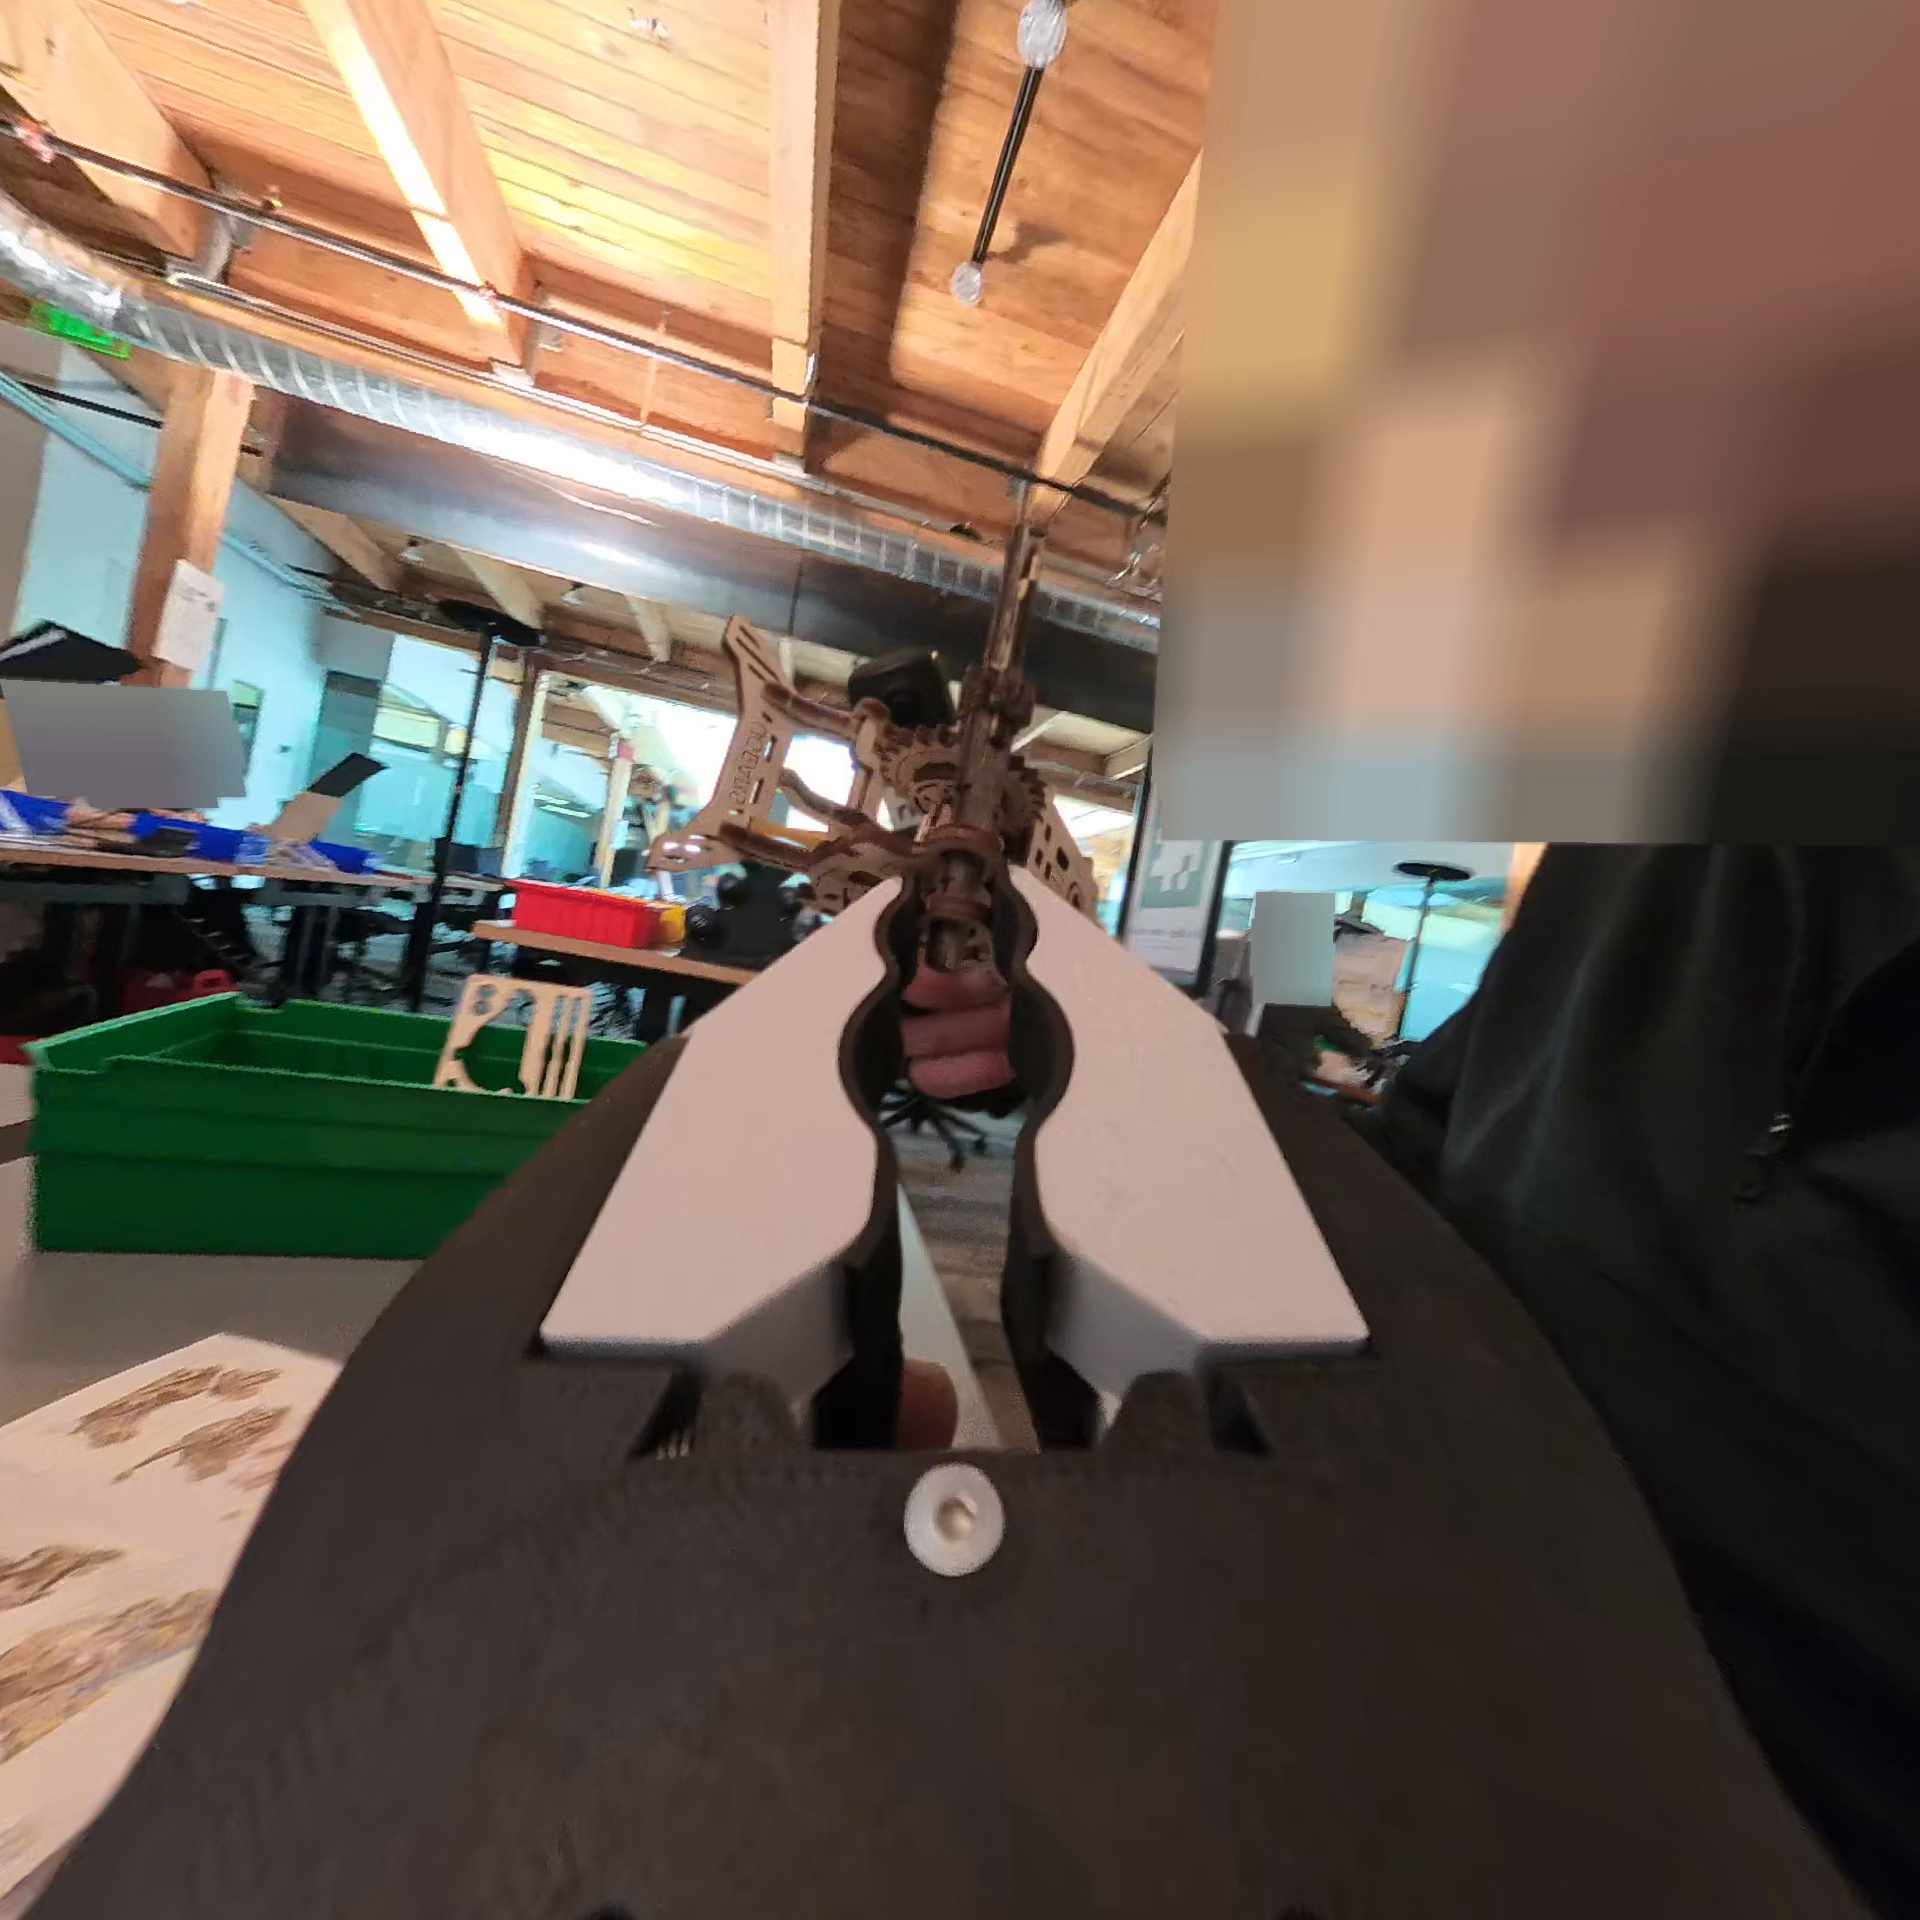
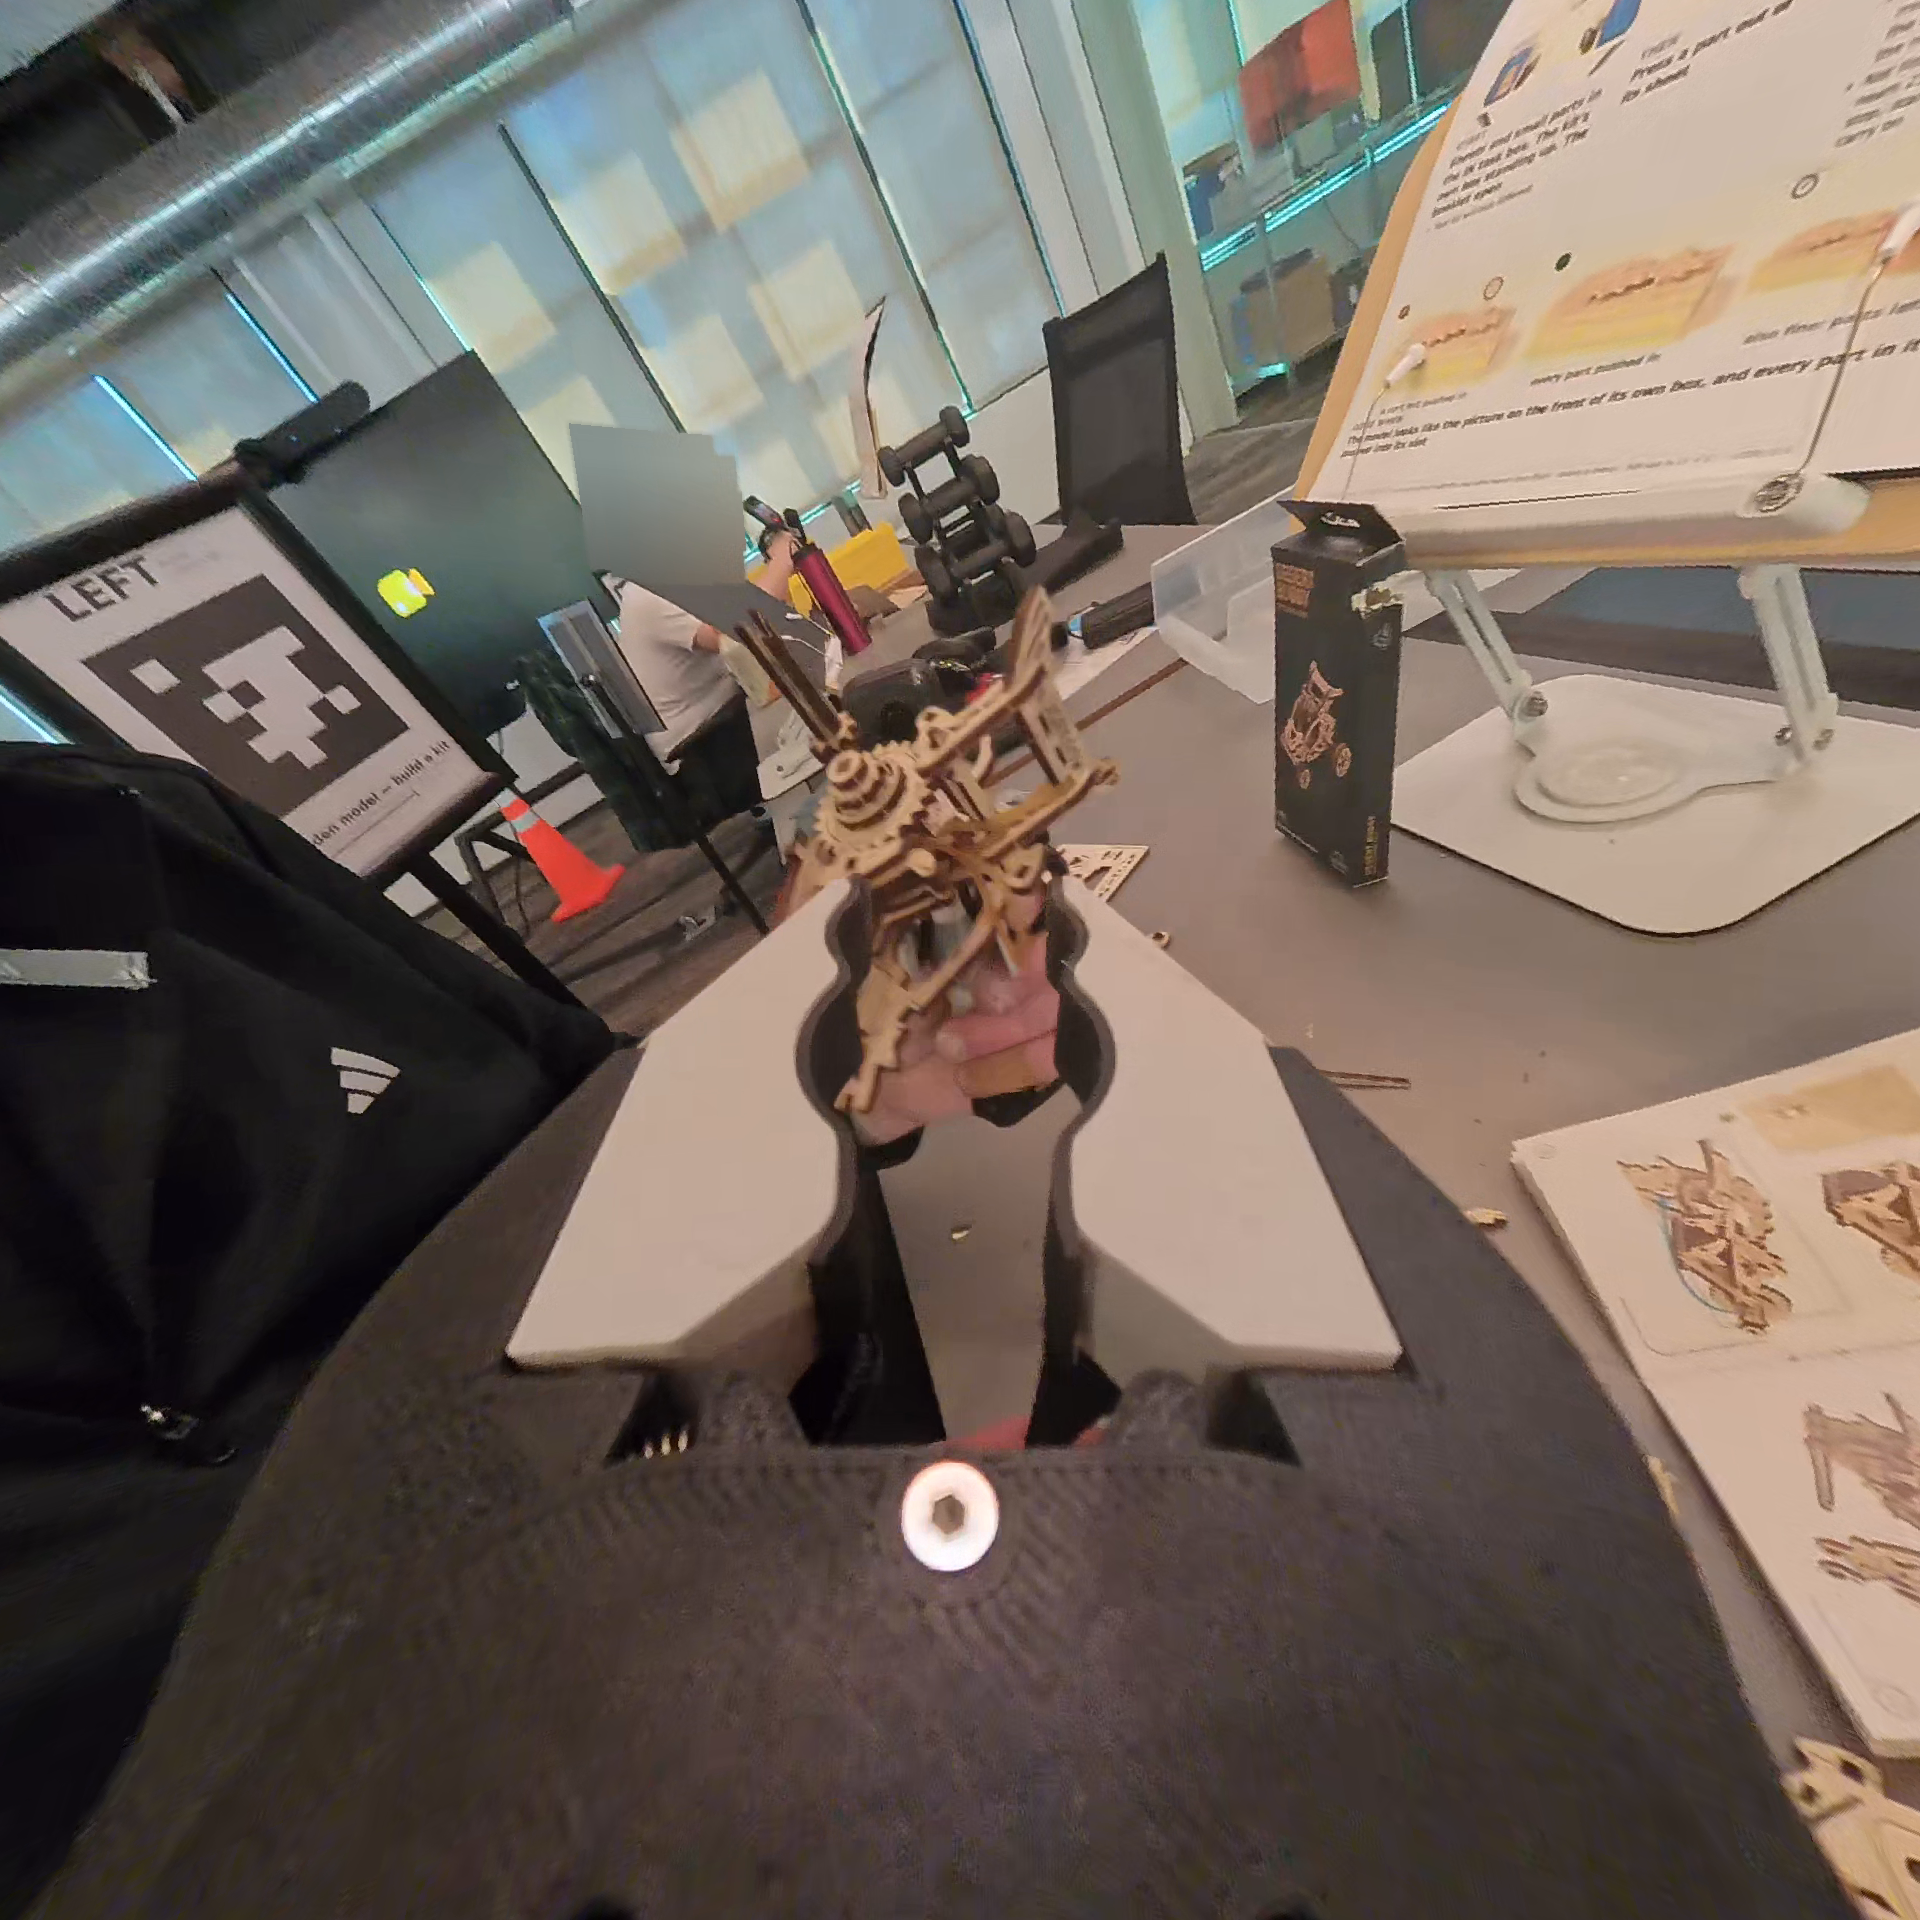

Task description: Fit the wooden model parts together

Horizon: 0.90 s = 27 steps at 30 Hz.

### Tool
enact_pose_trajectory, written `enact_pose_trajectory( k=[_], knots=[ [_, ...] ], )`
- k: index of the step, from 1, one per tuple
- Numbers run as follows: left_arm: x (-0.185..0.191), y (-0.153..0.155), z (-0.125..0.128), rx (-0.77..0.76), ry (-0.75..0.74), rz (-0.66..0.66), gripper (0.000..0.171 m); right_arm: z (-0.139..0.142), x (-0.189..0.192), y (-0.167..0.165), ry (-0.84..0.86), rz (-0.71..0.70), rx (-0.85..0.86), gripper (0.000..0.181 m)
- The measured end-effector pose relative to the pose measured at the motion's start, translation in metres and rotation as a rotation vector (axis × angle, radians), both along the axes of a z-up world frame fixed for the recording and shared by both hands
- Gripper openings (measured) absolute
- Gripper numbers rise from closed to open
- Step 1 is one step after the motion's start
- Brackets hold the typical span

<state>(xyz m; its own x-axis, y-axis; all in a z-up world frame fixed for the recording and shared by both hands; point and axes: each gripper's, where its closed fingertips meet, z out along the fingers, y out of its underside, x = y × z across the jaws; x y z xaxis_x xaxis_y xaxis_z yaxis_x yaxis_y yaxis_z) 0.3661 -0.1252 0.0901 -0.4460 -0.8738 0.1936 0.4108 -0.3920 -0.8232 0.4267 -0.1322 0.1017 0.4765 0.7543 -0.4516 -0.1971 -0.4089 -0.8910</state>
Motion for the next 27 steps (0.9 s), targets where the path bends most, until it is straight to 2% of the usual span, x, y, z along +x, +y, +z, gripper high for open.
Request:
enact_pose_trajectory(
  k=[6, 11, 15, 18, 27],
  knots=[
    [-0.018, 0.004, 0.013, -0.166, -0.159, -0.232, 0.01, -0.001, -0.011, -0.002, -0.096, 0.012, 0.042, 0.027],
    [-0.024, -0.002, 0.02, -0.206, -0.233, -0.363, 0.011, 0.012, -0.031, -0.006, -0.075, 0.055, 0.092, 0.027],
    [-0.026, -0.008, 0.022, -0.199, -0.253, -0.428, 0.011, 0.017, -0.047, -0.012, -0.102, 0.089, 0.147, 0.019],
    [-0.028, -0.008, 0.023, -0.201, -0.275, -0.459, 0.011, 0.023, -0.053, -0.017, -0.084, 0.099, 0.187, 0.002],
    [-0.033, -0.017, 0.025, -0.168, -0.313, -0.567, 0.011, 0.032, -0.052, -0.016, -0.084, 0.06, 0.248, 0.0]
  ],
)
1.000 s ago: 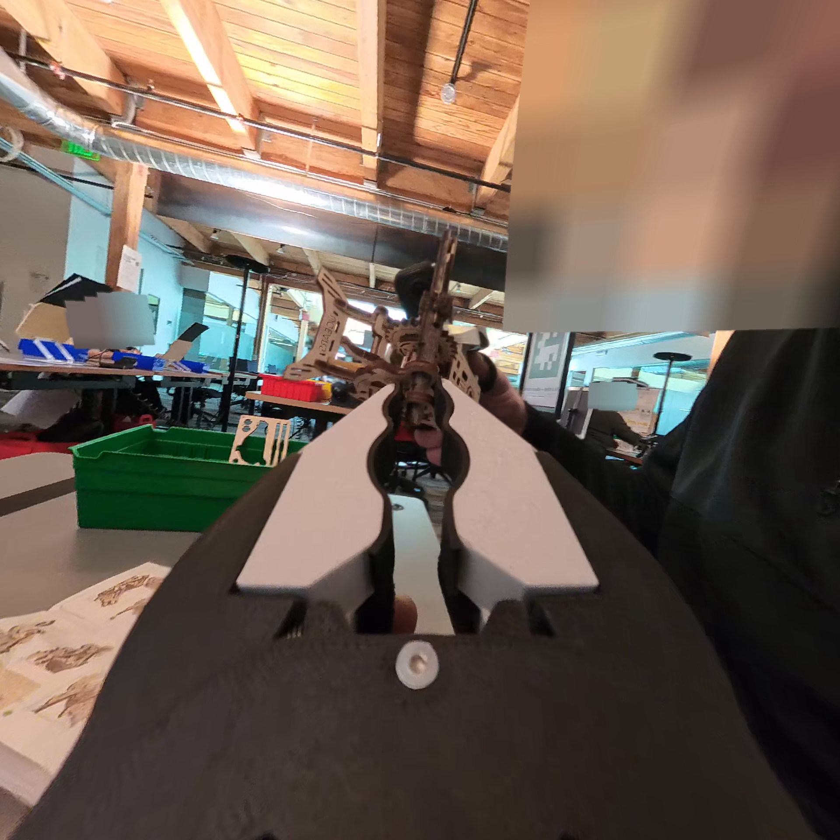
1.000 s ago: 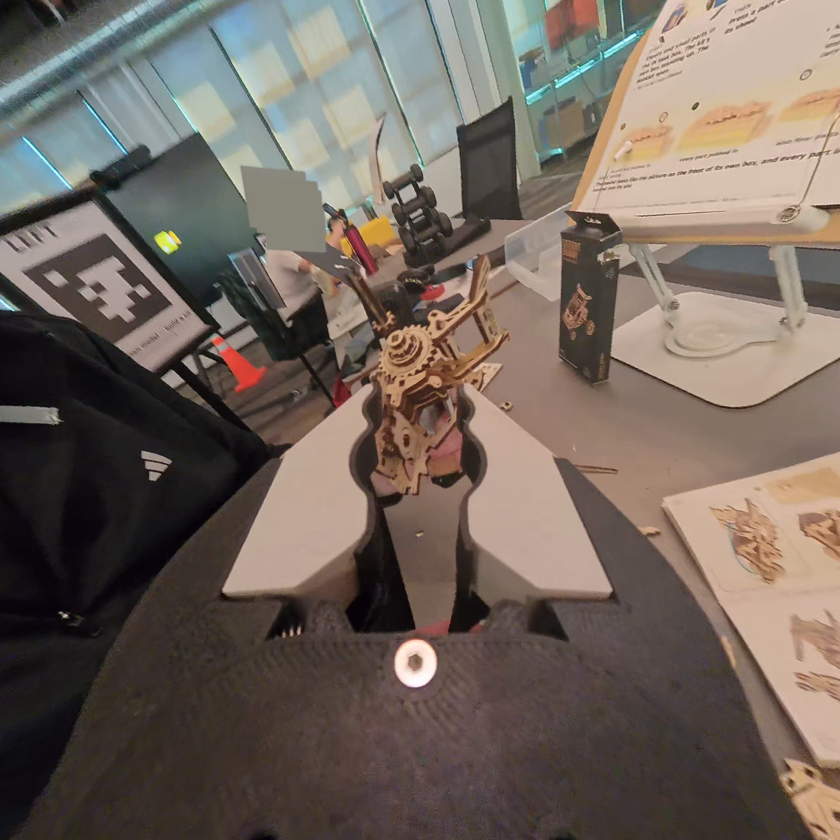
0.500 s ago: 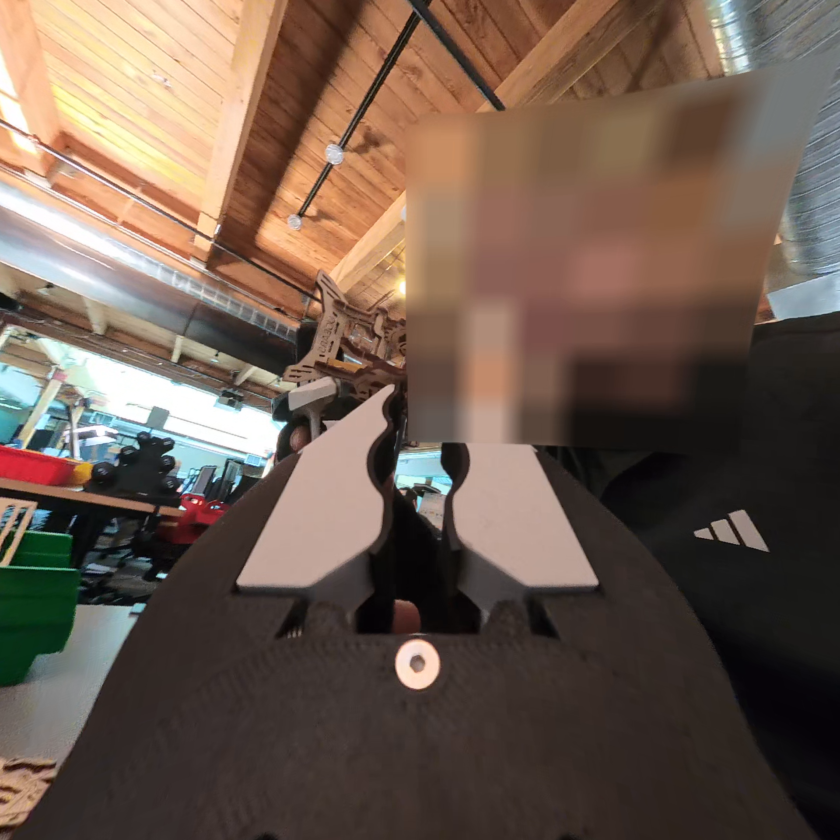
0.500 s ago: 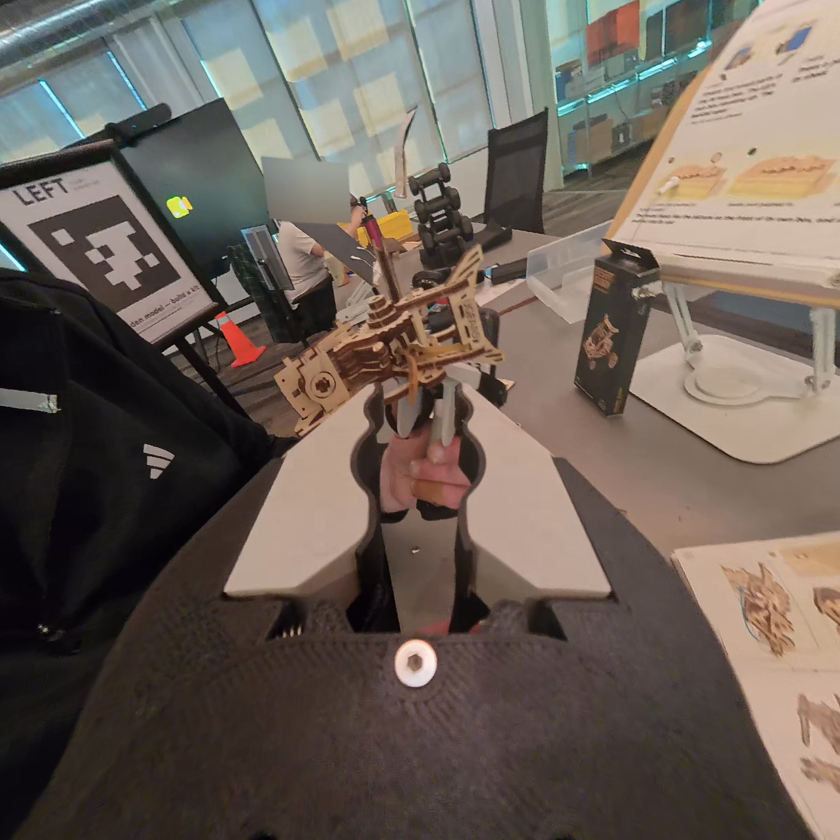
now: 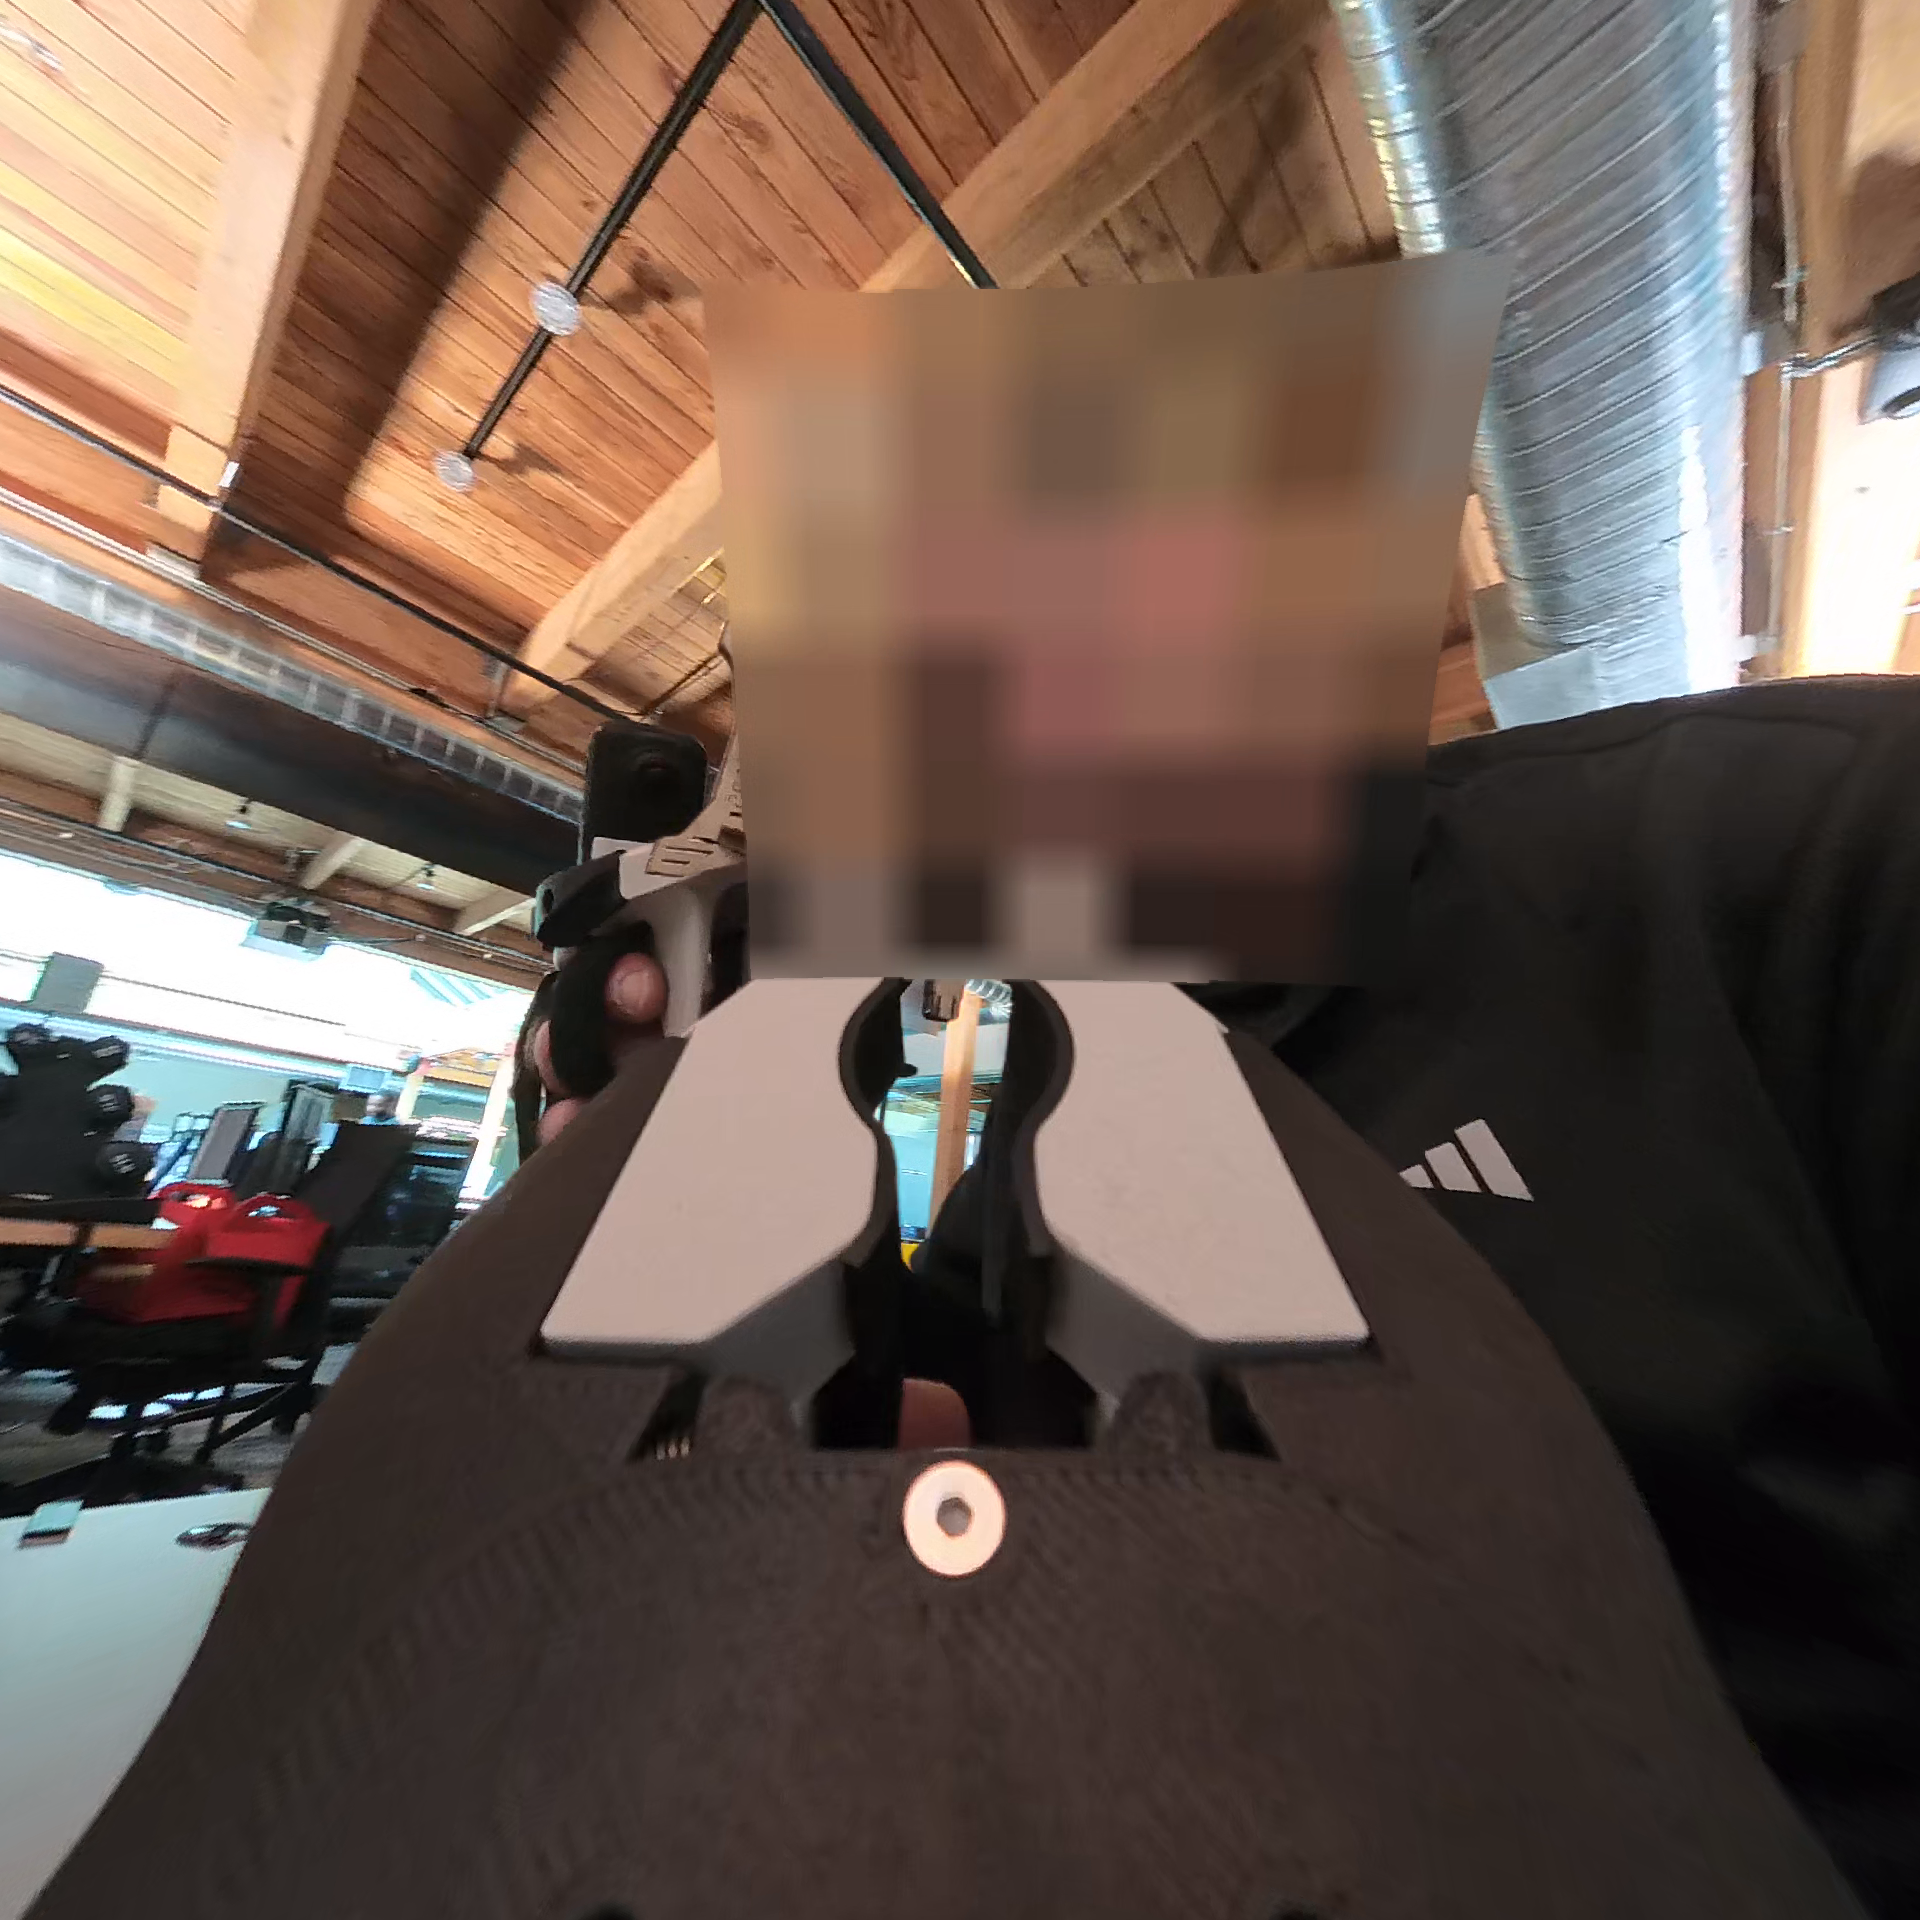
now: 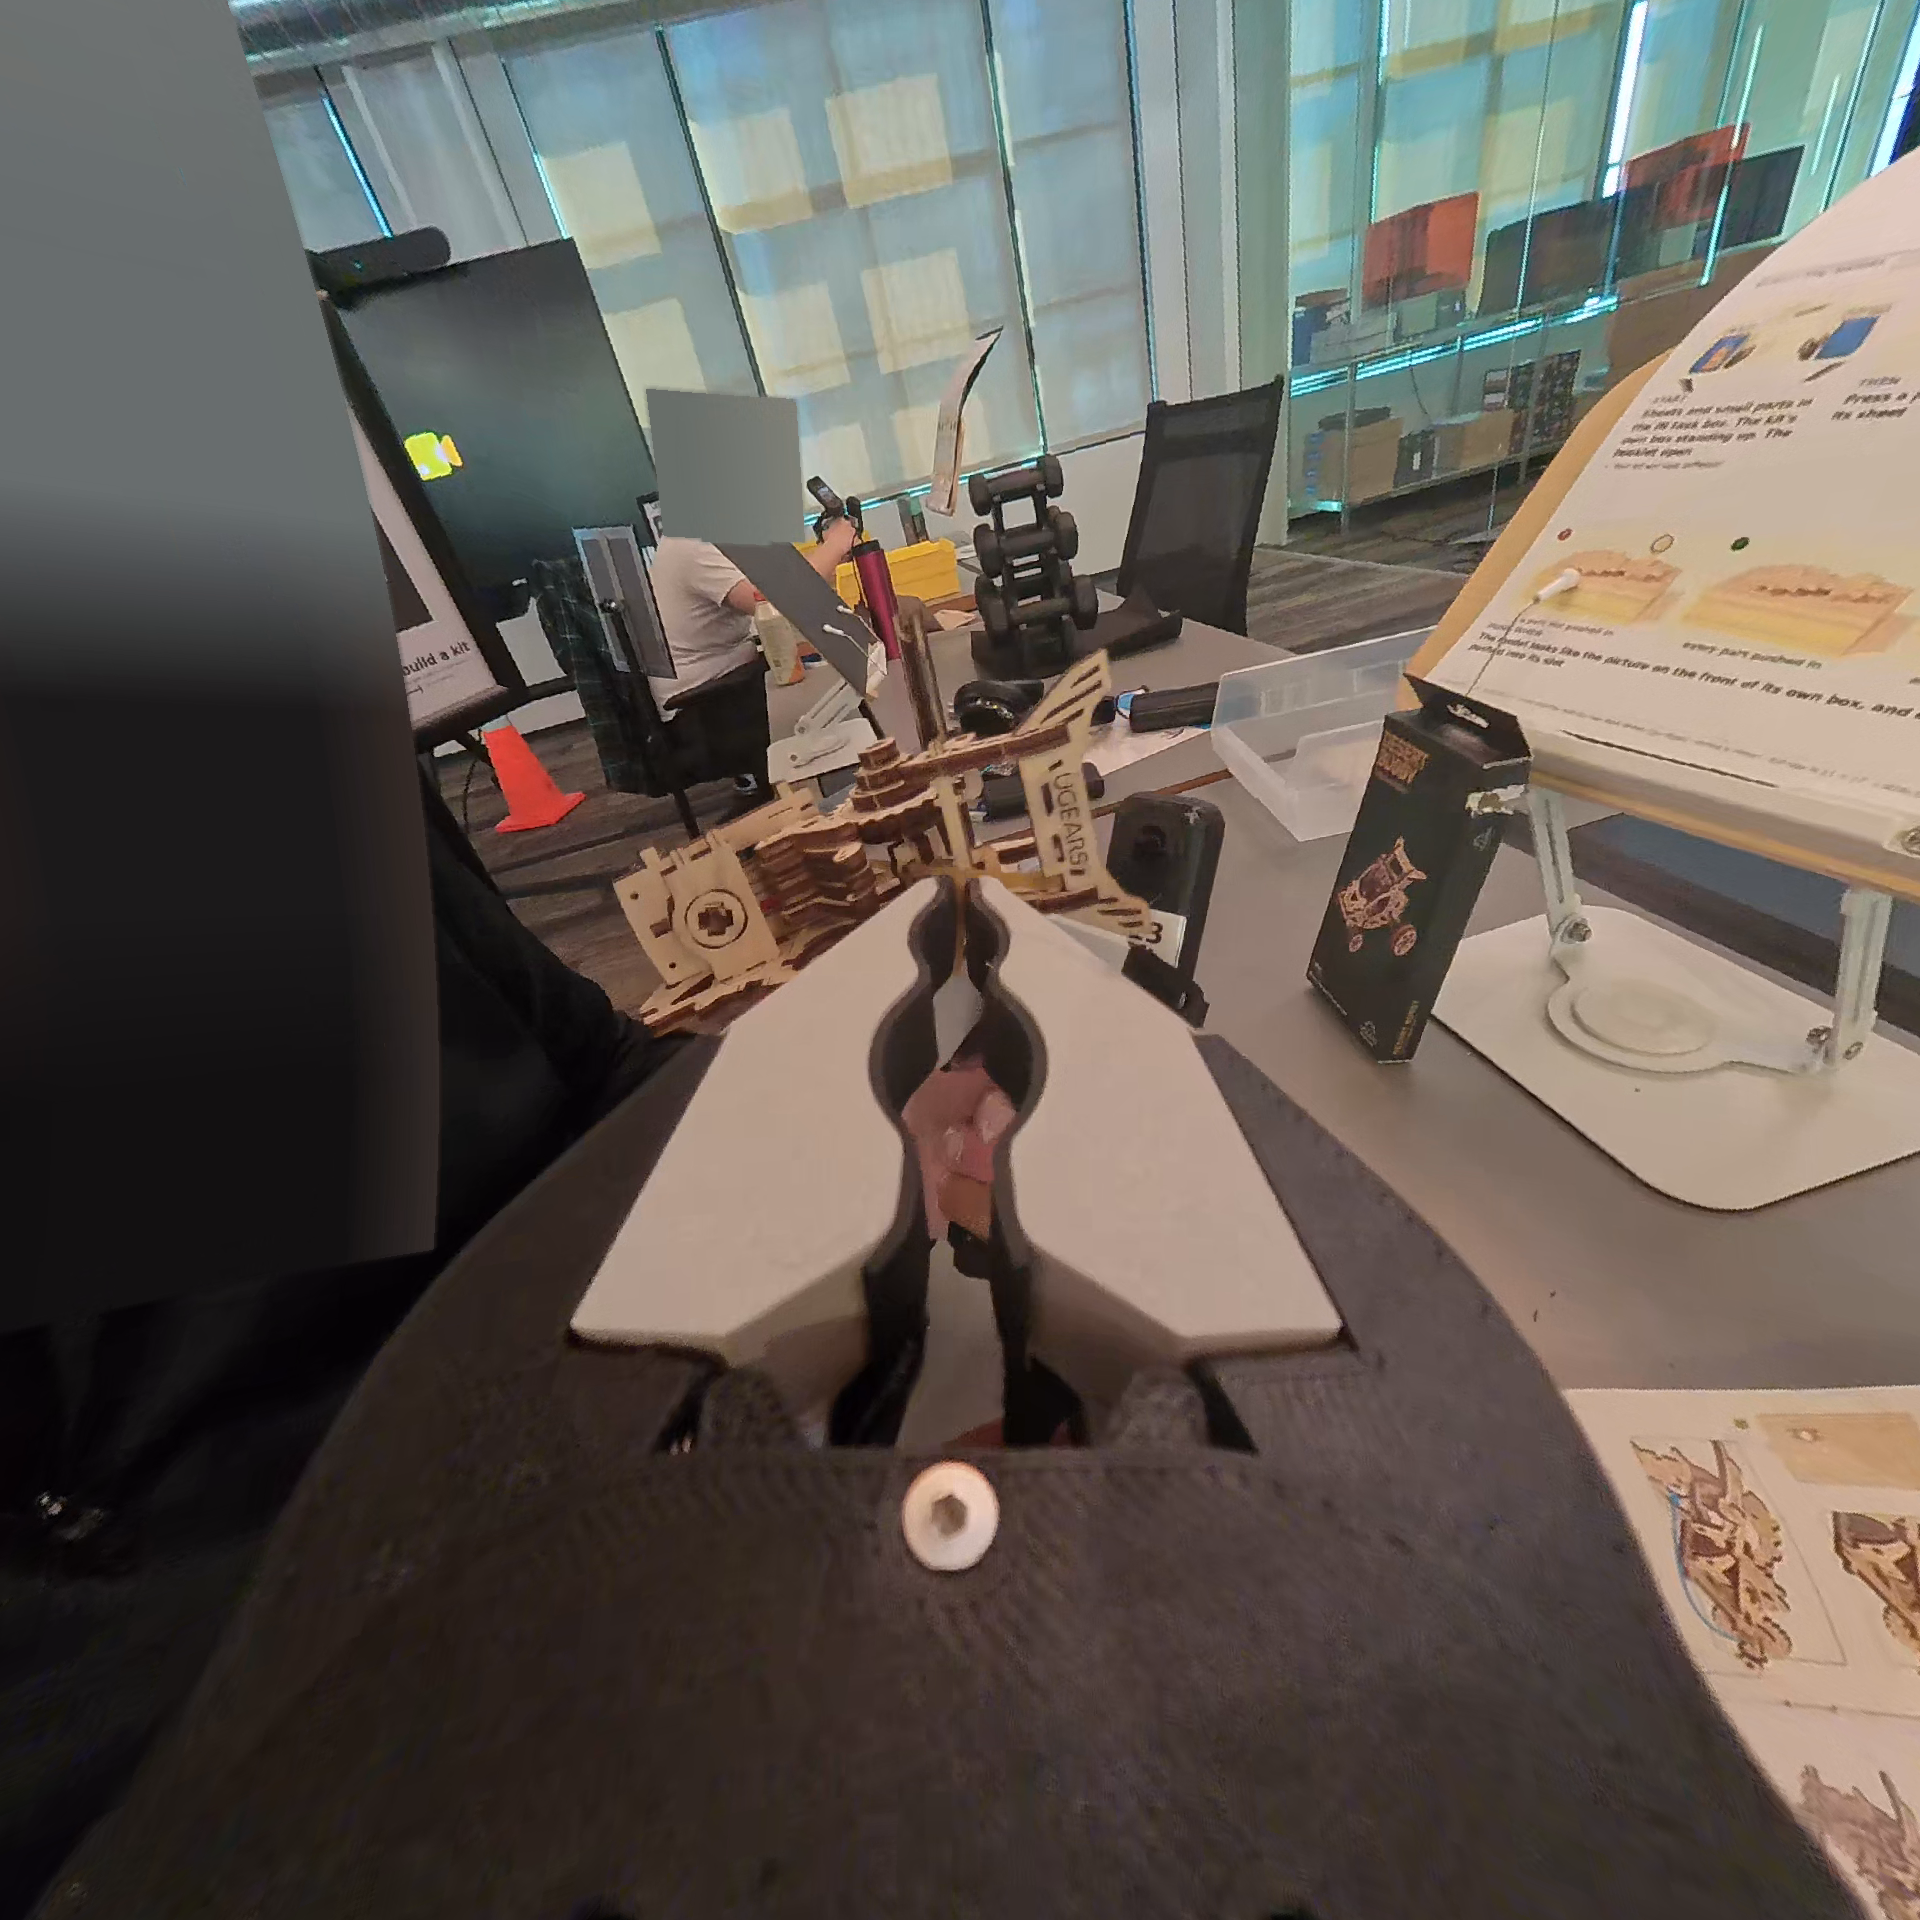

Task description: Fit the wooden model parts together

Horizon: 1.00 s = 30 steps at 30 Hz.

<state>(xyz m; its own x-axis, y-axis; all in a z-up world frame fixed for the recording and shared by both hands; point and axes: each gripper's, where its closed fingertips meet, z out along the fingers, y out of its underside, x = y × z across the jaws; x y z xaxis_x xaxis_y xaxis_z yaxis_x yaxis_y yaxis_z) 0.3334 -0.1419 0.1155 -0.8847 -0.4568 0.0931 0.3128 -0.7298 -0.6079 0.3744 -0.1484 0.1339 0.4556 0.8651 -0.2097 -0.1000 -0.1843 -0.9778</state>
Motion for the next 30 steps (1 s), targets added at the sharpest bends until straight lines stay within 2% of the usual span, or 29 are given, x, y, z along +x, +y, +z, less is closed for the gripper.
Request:
enact_pose_trajectory(
  k=[11, 25, 30],
  knots=[
    [-0.001, 0.0, 0.002, 0.056, 0.002, -0.002, 0.011, 0.005, -0.001, -0.005, 0.011, 0.006, 0.031, 0.0],
    [0.012, 0.008, -0.003, 0.141, 0.163, 0.179, 0.011, -0.009, 0.02, 0.005, 0.044, -0.046, -0.024, 0.0],
    [0.02, 0.021, -0.004, 0.071, 0.236, 0.222, 0.011, -0.011, 0.026, 0.013, 0.061, -0.061, -0.053, 0.0]
  ],
)
